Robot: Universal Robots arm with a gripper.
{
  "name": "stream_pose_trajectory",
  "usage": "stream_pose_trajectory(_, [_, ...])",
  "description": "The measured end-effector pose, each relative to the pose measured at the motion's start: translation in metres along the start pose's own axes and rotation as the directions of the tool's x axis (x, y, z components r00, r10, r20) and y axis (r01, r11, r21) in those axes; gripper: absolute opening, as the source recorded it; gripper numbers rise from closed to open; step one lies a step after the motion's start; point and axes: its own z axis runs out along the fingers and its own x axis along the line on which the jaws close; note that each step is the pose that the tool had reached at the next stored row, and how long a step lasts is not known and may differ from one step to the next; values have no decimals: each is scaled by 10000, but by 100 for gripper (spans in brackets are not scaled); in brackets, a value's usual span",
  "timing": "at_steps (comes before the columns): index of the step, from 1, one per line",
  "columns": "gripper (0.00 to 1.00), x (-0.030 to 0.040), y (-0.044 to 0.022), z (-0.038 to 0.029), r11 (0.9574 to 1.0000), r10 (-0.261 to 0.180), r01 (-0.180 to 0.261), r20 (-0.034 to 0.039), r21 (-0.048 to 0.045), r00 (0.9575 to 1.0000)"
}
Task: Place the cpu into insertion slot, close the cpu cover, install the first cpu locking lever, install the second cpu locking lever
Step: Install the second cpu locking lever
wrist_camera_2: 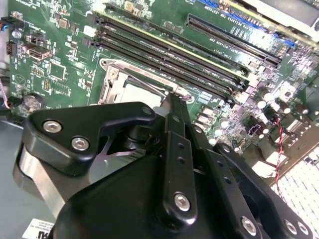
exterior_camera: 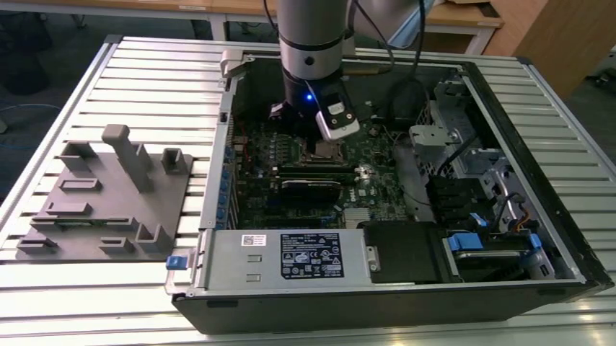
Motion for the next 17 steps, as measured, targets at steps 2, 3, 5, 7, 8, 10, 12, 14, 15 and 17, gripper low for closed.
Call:
stream_pose_trajectory(2, [10,1,-5,19,10000,-2,2,2,15,10000])
stream_pose_trajectory(3, [10,1,-10,24,10000,-4,4,2,22,10000])
stream_pose_trajectory(5, [10,3,-19,41,10000,-3,3,4,27,10000])
stream_pose_trajectory(7, [10,15,-26,60,10000,-4,4,5,30,10000])
stream_pose_trajectory(8, [10,25,-29,72,10000,-5,5,4,32,10000])
stream_pose_trajectory(10, [10,52,-36,99,10000,-5,5,5,31,10000])
stream_pose_trajectory(12, [10,73,-42,133,10000,-4,4,4,32,10000])
stream_pose_trajectory(14, [10,81,-47,165,10000,-5,5,4,31,10000])
stream_pose_trajectory(15, [10,83,-51,178,10000,-5,5,4,31,10000])
stream_pose_trajectory(17, [10,91,-60,207,10000,-3,3,4,32,10000])
